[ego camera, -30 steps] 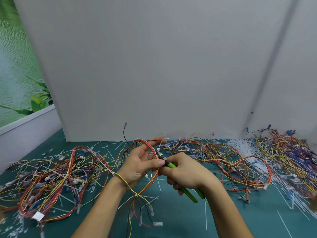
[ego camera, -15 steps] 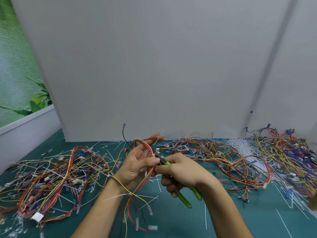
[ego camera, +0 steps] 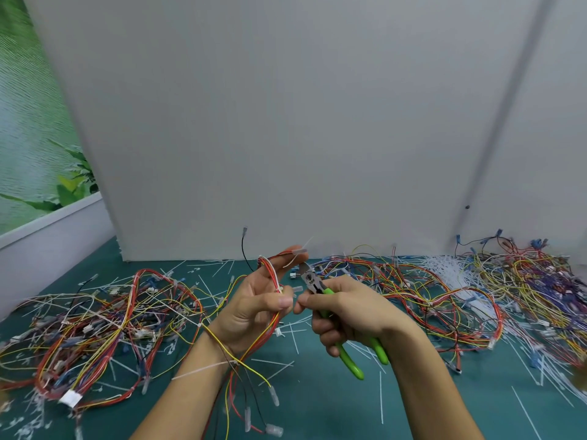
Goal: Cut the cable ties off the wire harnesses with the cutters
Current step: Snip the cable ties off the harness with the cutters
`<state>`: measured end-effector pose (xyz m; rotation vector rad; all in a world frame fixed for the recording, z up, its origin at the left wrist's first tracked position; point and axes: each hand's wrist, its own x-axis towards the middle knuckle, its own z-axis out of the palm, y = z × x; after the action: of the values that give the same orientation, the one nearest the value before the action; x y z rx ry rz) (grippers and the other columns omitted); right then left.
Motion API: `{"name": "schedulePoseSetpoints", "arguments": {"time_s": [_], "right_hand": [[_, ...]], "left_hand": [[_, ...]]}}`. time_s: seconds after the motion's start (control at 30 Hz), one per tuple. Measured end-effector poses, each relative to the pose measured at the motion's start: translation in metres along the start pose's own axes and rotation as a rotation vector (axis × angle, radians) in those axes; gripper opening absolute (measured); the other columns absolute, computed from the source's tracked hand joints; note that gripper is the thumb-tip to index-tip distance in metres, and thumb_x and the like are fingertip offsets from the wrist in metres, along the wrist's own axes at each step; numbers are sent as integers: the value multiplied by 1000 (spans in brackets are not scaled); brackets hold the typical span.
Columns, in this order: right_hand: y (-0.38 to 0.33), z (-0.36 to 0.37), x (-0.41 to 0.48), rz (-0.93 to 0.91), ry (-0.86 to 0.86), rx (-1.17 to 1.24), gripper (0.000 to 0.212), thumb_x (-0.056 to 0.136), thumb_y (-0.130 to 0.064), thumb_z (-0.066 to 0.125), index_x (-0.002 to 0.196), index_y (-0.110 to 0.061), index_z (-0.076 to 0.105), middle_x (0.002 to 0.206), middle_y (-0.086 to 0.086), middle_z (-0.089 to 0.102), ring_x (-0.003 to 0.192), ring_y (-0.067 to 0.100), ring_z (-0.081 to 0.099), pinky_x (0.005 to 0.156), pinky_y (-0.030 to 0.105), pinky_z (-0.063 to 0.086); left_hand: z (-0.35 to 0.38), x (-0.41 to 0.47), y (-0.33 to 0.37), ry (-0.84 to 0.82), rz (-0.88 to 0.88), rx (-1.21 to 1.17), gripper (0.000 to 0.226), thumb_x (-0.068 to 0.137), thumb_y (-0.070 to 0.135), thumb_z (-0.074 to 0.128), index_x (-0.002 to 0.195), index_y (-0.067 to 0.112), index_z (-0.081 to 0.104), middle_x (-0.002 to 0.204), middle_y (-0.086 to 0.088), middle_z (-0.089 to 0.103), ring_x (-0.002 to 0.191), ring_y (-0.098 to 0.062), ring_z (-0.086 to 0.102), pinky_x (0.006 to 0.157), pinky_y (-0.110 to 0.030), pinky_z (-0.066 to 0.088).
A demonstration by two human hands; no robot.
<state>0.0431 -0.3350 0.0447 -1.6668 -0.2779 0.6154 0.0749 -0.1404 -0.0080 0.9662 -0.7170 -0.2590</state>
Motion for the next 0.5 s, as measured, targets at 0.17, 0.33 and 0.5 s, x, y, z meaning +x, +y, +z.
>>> {"name": "schedulePoseSetpoints", "arguments": {"time_s": [0.17,0.33,0.5], "right_hand": [[-3,-2,-6,23,-26,-107,20,105,-21,55,95,-10,68,57,0,41,48,19,41,52,31,49],[-9,1,-14,24,-80,-226,16,102,-21,59,100,-11,71,70,5,55,62,23,58,69,43,63],[-10,6,-14,46,-86,-277,20,103,-18,57,109,-3,69,72,6,57,64,24,62,78,52,64]], "left_hand": [[-4,-1,3,2,-14,33,76,76,2,78,146,9,49,156,-10,43,57,-9,49,59,-21,45],[-6,0,3,-7,-13,80,79,78,6,81,148,9,44,157,-10,41,58,-7,53,60,-18,48],[-5,1,4,12,-34,143,77,77,14,85,146,17,50,157,-5,43,78,-15,63,74,-30,52]]}}
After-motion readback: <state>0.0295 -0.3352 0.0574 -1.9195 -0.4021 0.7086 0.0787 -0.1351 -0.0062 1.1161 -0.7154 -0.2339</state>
